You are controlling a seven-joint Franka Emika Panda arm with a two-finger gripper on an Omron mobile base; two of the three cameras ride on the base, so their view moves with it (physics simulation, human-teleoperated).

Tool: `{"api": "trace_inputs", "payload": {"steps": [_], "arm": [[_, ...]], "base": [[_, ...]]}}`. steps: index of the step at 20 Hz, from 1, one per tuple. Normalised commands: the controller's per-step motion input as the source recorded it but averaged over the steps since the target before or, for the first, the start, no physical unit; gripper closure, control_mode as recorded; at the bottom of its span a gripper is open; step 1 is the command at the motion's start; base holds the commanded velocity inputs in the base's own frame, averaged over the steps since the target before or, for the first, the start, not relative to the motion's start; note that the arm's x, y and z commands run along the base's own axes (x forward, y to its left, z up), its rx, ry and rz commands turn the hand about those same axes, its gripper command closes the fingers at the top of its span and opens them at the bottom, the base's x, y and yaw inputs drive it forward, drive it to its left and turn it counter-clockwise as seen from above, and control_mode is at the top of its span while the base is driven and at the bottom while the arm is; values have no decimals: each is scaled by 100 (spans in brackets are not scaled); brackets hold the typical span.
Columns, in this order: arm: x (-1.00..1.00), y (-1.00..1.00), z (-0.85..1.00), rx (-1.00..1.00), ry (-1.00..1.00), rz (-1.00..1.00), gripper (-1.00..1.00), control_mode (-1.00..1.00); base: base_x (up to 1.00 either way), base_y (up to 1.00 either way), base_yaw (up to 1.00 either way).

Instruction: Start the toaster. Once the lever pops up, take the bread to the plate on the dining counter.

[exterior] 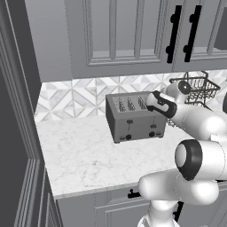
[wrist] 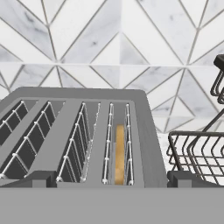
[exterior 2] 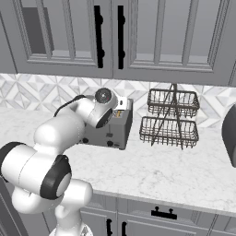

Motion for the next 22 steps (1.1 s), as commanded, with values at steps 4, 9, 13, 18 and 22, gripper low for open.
{"api": "trace_inputs", "payload": {"steps": [4, 9, 13, 18, 22], "arm": [[0, 0, 0, 0, 0, 0, -100, -100], [0, 0, 0, 0, 0, 0, -100, -100], [0, 0, 0, 0, 0, 0, -100, -100], [0, 0, 0, 0, 0, 0, -100, -100], [0, 0, 0, 0, 0, 0, -100, -100]], "base": [[0, 0, 0], [0, 0, 0], [0, 0, 0], [0, 0, 0], [0, 0, 0]]}}
